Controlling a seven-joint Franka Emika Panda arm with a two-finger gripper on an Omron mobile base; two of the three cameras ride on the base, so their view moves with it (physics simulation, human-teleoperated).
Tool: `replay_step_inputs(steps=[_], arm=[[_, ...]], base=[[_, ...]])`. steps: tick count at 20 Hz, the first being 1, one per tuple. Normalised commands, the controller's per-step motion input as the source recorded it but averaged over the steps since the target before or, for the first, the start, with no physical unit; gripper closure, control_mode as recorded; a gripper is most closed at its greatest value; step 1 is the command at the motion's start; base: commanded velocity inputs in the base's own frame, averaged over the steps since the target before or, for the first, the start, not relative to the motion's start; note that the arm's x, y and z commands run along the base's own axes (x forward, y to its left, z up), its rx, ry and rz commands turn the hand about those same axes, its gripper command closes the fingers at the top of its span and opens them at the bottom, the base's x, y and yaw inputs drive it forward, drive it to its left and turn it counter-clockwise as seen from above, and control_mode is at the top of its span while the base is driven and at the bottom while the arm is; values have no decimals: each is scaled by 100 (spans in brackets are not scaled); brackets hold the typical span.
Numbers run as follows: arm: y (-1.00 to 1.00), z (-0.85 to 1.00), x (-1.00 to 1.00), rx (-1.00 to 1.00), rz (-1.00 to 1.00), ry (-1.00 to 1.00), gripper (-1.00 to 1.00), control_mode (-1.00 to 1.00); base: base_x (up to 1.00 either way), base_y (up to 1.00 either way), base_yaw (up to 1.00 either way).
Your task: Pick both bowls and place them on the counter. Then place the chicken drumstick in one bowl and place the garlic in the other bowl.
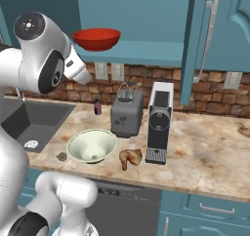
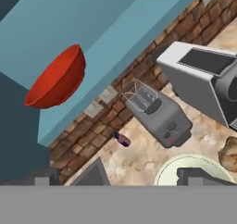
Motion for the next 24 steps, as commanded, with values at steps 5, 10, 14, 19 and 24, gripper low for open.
replay_step_inputs(steps=[5, 10, 14, 19, 24], arm=[[1, 0, 49, 10, 0, 2, -100, -100], [1, 0, 47, 5, 0, 0, -100, -100], [0, 0, 50, 6, -1, 0, -100, -100], [4, 0, 56, 5, -2, 2, -100, -100], [7, 0, 61, 2, -3, 4, -100, -100]], base=[[0, 0, 0], [0, 0, 0], [0, 0, 0], [0, 0, 0], [0, 0, 0]])
